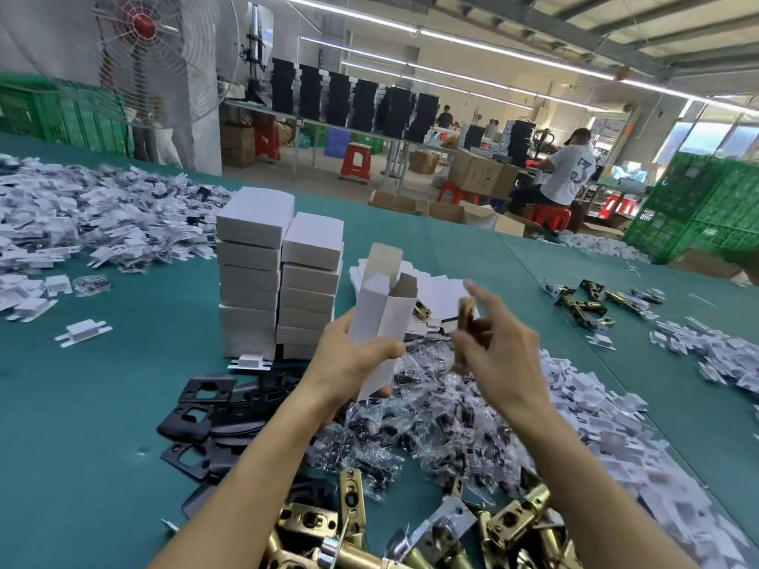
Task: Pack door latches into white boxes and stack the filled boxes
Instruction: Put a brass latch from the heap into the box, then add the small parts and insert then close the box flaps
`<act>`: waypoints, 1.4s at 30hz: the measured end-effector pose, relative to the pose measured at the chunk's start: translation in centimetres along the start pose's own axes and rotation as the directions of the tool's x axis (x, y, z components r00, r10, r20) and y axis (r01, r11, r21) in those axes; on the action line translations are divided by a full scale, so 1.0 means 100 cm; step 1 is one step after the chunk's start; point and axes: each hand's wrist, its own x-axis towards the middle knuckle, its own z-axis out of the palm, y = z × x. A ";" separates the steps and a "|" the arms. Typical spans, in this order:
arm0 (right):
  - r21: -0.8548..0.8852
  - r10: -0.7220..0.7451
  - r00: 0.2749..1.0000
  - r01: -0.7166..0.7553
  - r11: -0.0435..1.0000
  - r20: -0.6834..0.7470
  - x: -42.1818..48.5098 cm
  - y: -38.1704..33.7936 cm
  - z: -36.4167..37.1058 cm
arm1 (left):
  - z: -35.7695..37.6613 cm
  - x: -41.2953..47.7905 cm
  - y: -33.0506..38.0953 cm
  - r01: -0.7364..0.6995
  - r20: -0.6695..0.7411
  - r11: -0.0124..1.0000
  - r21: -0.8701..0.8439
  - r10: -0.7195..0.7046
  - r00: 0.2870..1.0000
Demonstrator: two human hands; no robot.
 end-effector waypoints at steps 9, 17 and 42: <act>0.276 -0.134 0.939 0.227 0.934 -0.317 0.019 -0.072 -0.024 | 0.008 -0.005 -0.001 0.002 0.192 0.998 0.064 -0.014 0.981; 0.015 -0.251 0.912 0.271 0.963 -0.323 0.018 -0.080 -0.013 | 0.005 -0.007 0.000 -0.033 0.218 0.999 -0.002 0.032 0.975; 0.113 -0.215 0.955 0.241 0.964 -0.202 0.023 -0.078 -0.007 | 0.012 -0.005 -0.001 -0.221 0.056 0.974 0.056 0.218 0.974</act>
